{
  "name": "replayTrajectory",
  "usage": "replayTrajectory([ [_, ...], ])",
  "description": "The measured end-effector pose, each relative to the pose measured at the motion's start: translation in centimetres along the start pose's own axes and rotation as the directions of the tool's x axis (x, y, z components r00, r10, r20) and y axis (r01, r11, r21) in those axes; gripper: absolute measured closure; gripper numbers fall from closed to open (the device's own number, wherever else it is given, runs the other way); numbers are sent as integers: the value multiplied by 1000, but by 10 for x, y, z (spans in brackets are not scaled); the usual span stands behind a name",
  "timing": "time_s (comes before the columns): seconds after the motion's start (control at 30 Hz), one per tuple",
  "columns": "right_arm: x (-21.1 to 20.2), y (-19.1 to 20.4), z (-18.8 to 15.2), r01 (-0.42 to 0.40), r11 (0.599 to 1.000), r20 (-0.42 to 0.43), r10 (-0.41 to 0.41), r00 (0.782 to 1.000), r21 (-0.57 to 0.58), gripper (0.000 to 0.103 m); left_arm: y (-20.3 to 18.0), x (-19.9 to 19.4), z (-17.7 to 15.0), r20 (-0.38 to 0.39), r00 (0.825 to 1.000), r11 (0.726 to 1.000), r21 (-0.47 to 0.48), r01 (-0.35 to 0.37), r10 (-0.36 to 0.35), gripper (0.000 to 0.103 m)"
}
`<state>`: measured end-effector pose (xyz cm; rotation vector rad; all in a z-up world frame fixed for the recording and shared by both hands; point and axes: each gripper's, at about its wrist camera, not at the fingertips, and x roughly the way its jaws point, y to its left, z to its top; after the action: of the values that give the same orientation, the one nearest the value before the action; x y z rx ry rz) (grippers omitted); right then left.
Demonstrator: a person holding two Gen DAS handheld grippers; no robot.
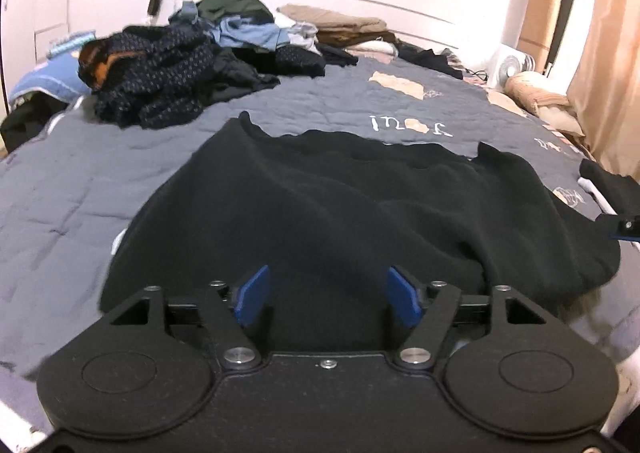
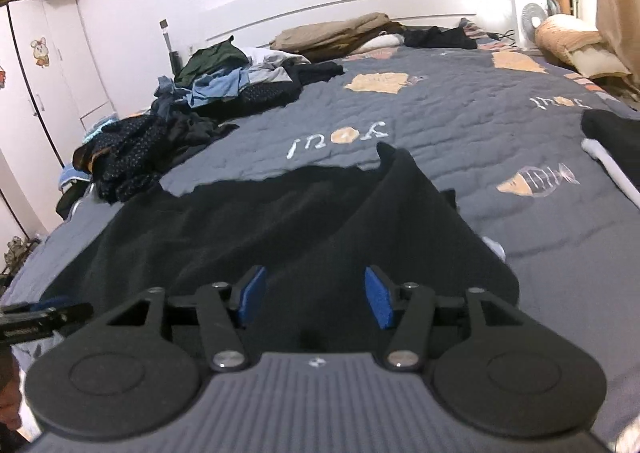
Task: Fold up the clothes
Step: 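Lower the folded sweatshirt onto the quilt and open both grippers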
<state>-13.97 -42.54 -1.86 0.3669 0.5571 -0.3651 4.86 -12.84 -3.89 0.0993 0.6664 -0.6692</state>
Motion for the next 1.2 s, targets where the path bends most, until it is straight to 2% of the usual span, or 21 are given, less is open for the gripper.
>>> replayTrajectory([
  [0.3, -17, 16, -39, 14, 1000, -16, -13, 1000, 15, 47, -4, -30, -29, 32, 999, 1000, -6, -18, 18, 34],
  [0.43, -20, 23, -48, 13, 999, -16, -13, 1000, 30, 47, 1, -36, -40, 18, 1000, 999, -45, -4, 5, 33],
  [0.5, -21, 29, -54, 19, 1000, -17, -18, 1000, 19, 47, 3, -39, -44, 13, 1000, 998, -51, -19, 19, 33],
  [0.63, -18, 38, -64, 27, 999, -65, -28, 997, -17, 46, 3, -45, -51, 6, 999, 998, -53, -34, 35, 33],
  [1.07, -21, 39, -68, 78, 997, -73, -79, 994, -16, 42, -4, -50, -56, 23, 999, 997, -58, -42, 43, 30],
  [1.2, -22, 37, -68, 83, 996, -44, -84, 995, -36, 39, -10, -48, -54, 26, 999, 998, -57, -33, 35, 30],
])
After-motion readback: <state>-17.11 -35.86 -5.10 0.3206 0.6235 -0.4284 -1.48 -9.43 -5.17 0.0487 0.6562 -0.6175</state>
